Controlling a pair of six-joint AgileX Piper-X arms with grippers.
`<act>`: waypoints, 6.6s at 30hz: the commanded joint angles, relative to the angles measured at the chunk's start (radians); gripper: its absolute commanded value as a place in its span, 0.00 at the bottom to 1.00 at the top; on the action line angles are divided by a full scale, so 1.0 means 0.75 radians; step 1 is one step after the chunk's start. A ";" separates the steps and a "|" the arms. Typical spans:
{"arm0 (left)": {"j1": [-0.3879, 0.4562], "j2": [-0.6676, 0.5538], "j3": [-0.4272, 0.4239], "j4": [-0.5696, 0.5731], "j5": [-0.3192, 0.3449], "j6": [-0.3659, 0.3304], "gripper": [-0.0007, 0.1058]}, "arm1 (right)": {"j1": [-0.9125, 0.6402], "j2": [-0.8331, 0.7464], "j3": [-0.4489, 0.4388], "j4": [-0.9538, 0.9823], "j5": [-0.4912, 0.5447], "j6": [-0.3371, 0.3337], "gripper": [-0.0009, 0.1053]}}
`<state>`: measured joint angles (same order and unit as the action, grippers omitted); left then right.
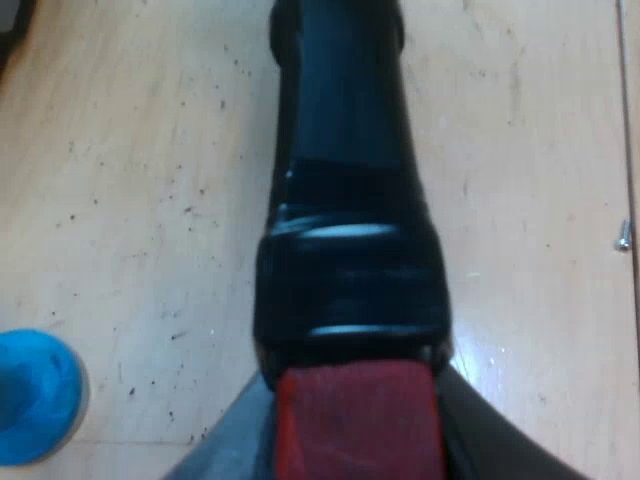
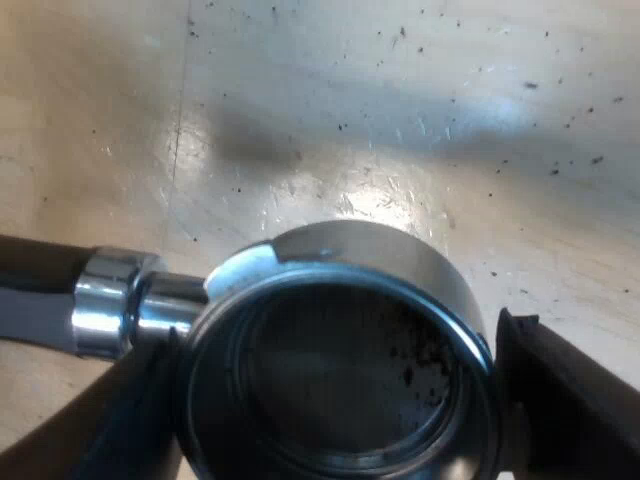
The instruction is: Put the handle in the coffee machine
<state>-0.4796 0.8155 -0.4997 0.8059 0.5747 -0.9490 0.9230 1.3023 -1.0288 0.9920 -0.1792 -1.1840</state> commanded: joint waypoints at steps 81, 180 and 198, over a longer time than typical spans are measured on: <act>0.784 0.744 -0.484 -0.090 0.369 0.256 0.01 | 0.418 0.575 0.296 -2.323 1.596 -0.768 0.51; 0.815 0.808 -0.758 -0.090 0.769 0.135 0.01 | 0.110 0.944 -0.074 -2.367 1.373 -0.870 0.29; 0.815 0.808 -0.758 -0.090 0.755 0.146 0.01 | 0.041 1.162 -0.335 -2.612 1.428 -0.968 0.29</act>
<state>0.1374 1.4478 -1.0278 0.8005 0.9677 -0.8242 0.9628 2.1754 -1.2556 -0.9259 0.8887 -1.8500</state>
